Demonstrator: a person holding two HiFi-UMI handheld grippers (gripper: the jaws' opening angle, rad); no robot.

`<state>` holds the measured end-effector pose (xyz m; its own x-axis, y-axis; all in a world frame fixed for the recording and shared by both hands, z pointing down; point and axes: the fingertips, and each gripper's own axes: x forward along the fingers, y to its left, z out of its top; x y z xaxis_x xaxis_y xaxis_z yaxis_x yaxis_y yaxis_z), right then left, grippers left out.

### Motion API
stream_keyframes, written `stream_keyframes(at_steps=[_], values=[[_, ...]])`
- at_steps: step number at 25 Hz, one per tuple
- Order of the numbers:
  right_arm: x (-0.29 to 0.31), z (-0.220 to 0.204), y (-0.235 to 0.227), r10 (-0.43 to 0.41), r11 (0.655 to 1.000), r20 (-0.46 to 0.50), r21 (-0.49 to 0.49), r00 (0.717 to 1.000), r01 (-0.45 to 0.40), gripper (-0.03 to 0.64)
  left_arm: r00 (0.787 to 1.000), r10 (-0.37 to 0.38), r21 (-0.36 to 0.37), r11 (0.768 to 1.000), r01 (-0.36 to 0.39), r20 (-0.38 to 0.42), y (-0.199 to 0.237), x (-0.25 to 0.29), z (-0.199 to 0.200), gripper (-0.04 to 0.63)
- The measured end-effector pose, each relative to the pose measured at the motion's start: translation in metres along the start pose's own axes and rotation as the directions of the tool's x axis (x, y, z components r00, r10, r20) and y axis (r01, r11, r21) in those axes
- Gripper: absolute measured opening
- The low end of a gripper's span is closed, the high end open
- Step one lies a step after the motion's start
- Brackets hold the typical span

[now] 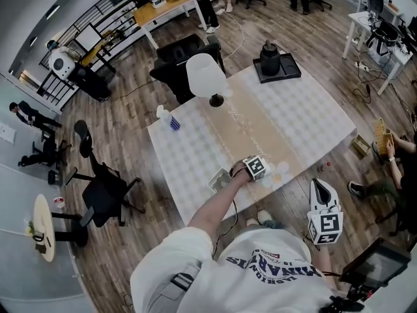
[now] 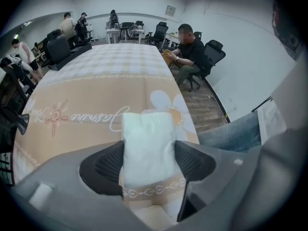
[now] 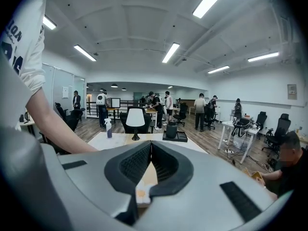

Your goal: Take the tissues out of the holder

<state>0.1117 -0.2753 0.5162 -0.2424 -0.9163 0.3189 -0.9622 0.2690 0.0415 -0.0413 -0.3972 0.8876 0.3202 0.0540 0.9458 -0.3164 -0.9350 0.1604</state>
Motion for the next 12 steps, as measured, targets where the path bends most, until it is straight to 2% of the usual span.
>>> stream_keyframes(at_steps=[2,3,7,12], values=[[0.002,0.001,0.005,0.013,1.000,0.003,-0.007,1.000,-0.013,0.008,0.998,0.058,0.014,0.998,-0.058,-0.001,0.005,-0.002,-0.002,0.347],[0.003,0.002,0.007,0.019,1.000,0.004,-0.009,1.000,-0.019,0.008,0.997,0.081,0.028,0.996,-0.081,0.001,0.006,-0.002,-0.004,0.384],[0.006,0.002,0.010,0.035,0.999,0.000,-0.016,0.999,-0.035,0.008,0.993,0.116,0.056,0.991,-0.118,0.036,0.000,-0.007,-0.003,0.397],[0.012,0.004,0.015,0.055,0.998,0.007,-0.027,0.998,-0.055,0.008,0.975,0.159,0.003,0.987,-0.162,0.157,0.009,-0.036,0.011,0.440]])
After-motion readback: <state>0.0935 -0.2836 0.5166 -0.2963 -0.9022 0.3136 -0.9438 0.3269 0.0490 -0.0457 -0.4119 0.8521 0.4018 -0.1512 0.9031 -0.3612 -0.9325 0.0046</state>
